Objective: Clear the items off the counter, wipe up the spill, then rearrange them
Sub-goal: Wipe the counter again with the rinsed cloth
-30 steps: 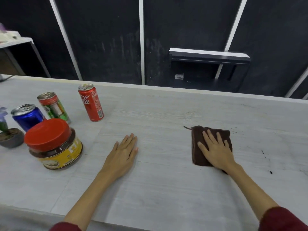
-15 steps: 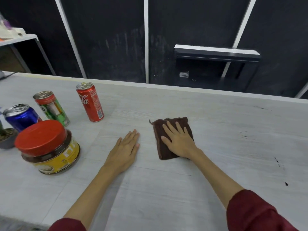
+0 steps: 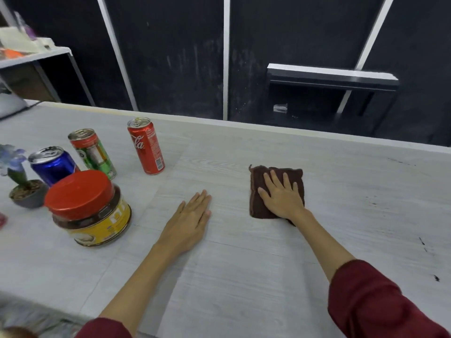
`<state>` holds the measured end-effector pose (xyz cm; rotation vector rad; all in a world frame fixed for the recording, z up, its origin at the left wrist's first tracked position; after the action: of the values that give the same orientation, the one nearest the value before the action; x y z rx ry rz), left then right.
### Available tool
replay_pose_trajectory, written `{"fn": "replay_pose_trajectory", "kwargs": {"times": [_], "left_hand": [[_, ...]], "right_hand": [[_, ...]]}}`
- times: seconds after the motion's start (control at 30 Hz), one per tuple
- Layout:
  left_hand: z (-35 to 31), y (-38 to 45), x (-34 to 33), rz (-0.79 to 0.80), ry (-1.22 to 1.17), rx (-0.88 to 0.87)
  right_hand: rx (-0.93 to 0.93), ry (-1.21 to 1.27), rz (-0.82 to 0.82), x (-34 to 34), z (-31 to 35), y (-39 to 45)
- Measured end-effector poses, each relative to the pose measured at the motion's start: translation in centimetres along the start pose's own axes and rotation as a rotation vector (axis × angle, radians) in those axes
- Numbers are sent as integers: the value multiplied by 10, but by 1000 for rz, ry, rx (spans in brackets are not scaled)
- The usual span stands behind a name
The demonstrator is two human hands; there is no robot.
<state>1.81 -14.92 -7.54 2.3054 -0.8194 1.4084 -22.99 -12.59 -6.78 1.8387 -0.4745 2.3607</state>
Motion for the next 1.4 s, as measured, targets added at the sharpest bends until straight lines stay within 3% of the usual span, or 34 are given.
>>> {"fn": "replay_pose_trajectory", "kwargs": {"times": [0.23, 0.4, 0.57, 0.67, 0.87, 1.03, 1.27, 1.4], "left_hand": [[26, -53, 8, -75, -92, 44], [38, -75, 12, -36, -38, 6], [46, -86, 22, 12, -86, -43], [59, -98, 27, 10, -62, -74], [69, -108, 29, -3, -53, -104], [65, -106, 21, -25, -9, -108], [2, -92, -10, 48, -3, -217], [-53, -76, -36, 90, 22, -269]], "right_hand": [[210, -34, 9, -33, 85, -49], [299, -14, 25, -51, 111, -122], [93, -12, 0, -49, 91, -145], [-30, 15, -12, -50, 118, -130], [-24, 50, -108, -83, 189, -154], [-65, 33, -163, -82, 149, -201], [-363, 34, -171, -52, 20, -222], [-285, 36, -156, -48, 6, -220]]}}
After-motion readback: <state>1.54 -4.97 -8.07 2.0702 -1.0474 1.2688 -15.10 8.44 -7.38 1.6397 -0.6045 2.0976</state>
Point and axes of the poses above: each hand's wrist, its own y-axis towards the middle knuckle, its own x-axis out of the back of the hand, z = x × y, the point moved 2 cm from there along y, towards the middle knuckle, and after that the axes turned 3 degrees about z, right-handed, at the moved point
